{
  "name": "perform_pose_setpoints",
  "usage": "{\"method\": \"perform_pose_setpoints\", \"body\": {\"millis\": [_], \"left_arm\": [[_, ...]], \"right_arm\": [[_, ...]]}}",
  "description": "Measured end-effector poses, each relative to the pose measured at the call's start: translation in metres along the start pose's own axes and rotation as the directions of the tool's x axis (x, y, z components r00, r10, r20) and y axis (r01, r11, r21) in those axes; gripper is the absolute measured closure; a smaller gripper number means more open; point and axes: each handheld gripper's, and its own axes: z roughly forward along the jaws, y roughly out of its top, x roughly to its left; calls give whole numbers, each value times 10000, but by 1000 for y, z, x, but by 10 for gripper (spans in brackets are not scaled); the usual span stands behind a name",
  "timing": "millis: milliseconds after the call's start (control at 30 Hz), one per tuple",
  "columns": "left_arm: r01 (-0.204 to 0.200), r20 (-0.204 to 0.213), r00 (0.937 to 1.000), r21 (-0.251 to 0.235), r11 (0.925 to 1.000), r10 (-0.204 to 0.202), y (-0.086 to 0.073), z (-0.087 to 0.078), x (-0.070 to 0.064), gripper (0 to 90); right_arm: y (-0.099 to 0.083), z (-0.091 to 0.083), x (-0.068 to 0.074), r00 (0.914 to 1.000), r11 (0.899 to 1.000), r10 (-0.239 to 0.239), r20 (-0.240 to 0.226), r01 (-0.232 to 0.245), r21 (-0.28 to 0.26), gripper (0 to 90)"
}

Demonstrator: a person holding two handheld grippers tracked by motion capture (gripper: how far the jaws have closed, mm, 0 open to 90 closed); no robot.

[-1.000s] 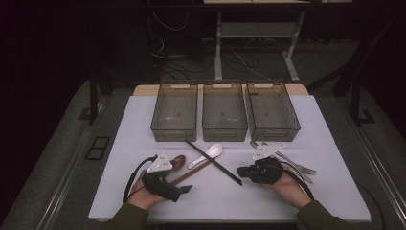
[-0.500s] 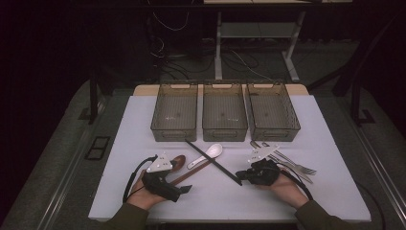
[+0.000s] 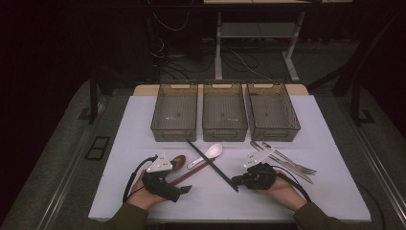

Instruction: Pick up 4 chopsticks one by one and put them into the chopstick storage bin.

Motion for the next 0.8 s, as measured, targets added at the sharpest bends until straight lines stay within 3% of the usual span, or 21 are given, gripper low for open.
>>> {"method": "perform_pose_setpoints", "body": {"millis": [800], "left_arm": [[-27, 31, 10000, 8, 10000, 27, 0, 0, 0, 0]], "right_arm": [[8, 16, 25, 9939, 9986, -520, -971, 524, 8, 894]]}}
